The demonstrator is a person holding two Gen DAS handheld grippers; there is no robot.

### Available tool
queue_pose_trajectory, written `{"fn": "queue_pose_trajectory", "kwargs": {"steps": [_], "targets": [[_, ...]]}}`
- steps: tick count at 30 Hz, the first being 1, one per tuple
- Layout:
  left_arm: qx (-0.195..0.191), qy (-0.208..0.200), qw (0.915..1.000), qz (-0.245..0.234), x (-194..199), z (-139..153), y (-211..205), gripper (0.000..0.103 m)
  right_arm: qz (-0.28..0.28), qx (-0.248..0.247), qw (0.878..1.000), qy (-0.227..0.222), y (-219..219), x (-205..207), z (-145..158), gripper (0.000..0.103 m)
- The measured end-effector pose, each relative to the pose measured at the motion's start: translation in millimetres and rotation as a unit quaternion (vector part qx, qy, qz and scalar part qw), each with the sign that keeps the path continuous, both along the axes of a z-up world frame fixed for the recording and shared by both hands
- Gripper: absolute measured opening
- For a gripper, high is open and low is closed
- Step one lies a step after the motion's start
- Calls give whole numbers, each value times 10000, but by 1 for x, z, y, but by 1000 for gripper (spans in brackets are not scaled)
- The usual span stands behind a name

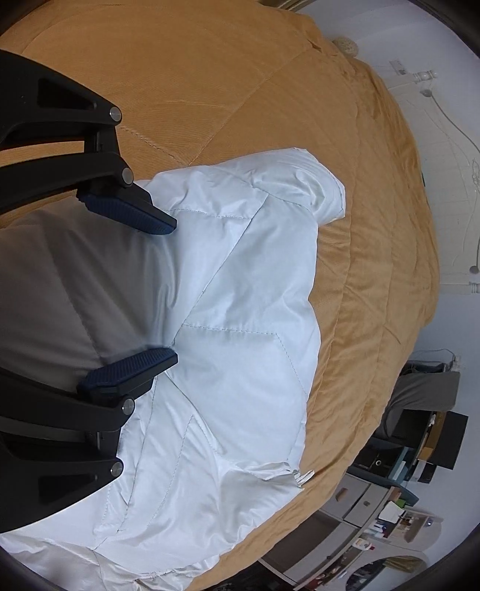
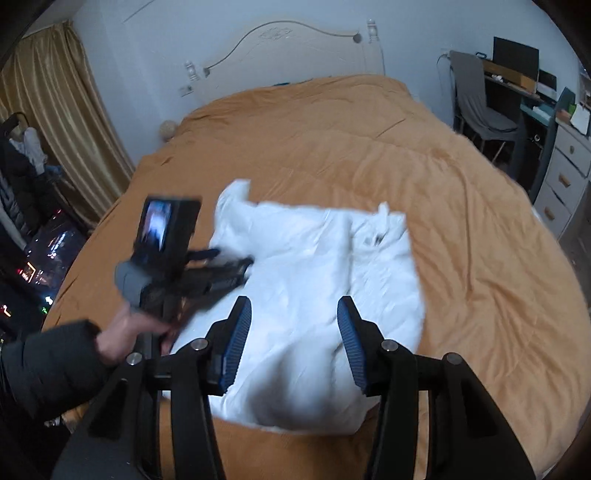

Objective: Fold large clothes

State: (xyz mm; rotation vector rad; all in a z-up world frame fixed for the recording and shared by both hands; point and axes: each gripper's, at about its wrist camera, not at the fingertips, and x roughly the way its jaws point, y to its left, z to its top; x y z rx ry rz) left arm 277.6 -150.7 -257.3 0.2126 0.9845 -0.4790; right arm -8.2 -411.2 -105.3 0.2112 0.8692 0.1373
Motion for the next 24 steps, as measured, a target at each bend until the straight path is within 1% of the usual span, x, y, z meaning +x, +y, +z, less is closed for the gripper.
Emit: {"fn": "queue_pose_trajectory", "kwargs": {"steps": [1,2,3,4,5,6,7,9,10,12,14,15,16,17,18,19,20,22,24], "targets": [[9,5,10000,-1,5,-2,-4,65,115,43,9997,211,3,-1,-16,50],[-23,29,10000,-22,5,-1,-2,66,111,-21,9986,521,5,2,-40,50],[-132,67,9999,-78,7,2,-3,67,-149,-420,9949,908,5,6,-71,50],[-238,144,9995,-132,9,7,-3,67,-191,-465,9929,1080,3,9,-91,50],[-288,182,9993,-133,10,15,-3,67,-246,-275,9926,1154,-4,10,-107,50],[-337,199,9992,-122,11,24,-4,64,-340,-27,9920,1219,-12,11,-117,50],[-461,190,9986,-158,10,36,-6,64,-380,70,9914,1251,-16,12,-119,50],[-766,144,9956,-517,2,62,-17,65,-386,139,9911,1264,-20,15,-122,50],[-741,176,9939,-796,-3,69,-30,65,-375,123,9913,1259,-20,16,-122,50],[-406,220,9896,-1363,-15,73,-62,65,-383,27,9917,1231,-18,18,-122,52],[121,211,9819,-1879,-26,60,-103,65,-386,-33,9919,1212,-15,19,-123,52],[408,175,9778,-2046,-29,51,-121,67,-395,-36,9920,1202,-13,19,-125,52],[763,36,9734,-2158,-29,38,-139,67,-407,-20,9920,1195,-12,18,-126,52],[973,-145,9713,-2167,-26,27,-154,67,-419,-12,9920,1193,-13,18,-126,52],[979,-229,9721,-2120,-22,21,-162,71,-460,-30,9919,1183,-15,18,-126,52],[939,-196,9746,-2022,-13,15,-170,72,-513,-30,9918,1169,-16,18,-126,52],[903,-7,9779,-1888,-2,7,-177,75,-550,-10,9915,1176,-17,17,-126,52],[877,299,9814,-1683,17,-7,-187,76,-606,7,9908,1207,-21,18,-128,52],[983,306,9811,-1639,27,-16,-197,77,-661,-71,9904,1211,-22,21,-128,52]]}}
